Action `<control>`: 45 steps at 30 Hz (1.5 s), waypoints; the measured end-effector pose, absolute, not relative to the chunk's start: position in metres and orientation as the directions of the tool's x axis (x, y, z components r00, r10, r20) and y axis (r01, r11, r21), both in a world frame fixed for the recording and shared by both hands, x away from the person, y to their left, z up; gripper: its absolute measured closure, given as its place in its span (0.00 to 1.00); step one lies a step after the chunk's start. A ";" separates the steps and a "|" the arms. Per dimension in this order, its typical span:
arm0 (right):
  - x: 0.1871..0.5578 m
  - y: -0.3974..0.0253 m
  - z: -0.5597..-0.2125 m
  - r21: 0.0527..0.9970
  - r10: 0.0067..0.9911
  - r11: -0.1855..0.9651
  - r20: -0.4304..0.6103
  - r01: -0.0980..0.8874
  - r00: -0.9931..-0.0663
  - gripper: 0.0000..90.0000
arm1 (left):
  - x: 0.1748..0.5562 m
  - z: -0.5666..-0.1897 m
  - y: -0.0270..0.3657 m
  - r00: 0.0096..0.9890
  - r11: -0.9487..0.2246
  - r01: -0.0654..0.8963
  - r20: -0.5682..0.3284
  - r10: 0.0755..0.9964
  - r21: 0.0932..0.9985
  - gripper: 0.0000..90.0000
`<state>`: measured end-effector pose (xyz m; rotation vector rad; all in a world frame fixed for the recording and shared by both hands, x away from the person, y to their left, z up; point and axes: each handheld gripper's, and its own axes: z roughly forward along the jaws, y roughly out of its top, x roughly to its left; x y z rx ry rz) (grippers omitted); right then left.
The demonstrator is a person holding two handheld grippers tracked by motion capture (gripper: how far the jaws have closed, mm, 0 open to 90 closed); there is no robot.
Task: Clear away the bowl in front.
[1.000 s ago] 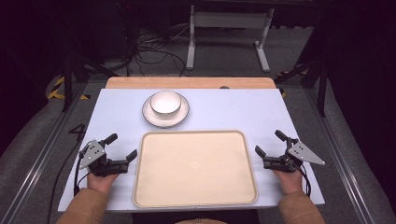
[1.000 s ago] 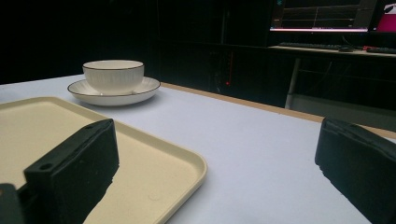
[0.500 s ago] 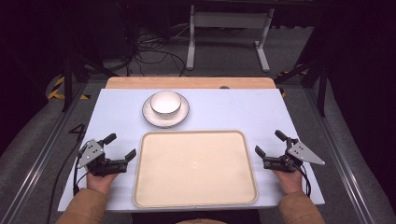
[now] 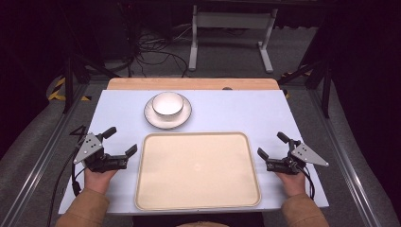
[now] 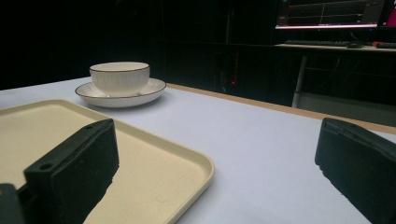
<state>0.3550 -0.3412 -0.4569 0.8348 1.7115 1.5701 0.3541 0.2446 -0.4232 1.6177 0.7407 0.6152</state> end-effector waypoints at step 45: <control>0.356 -0.342 -0.457 0.998 0.814 0.047 -0.011 0.046 -0.581 0.00 | 0.430 -0.363 0.236 0.669 -0.063 0.153 -0.057 0.741 0.986 0.01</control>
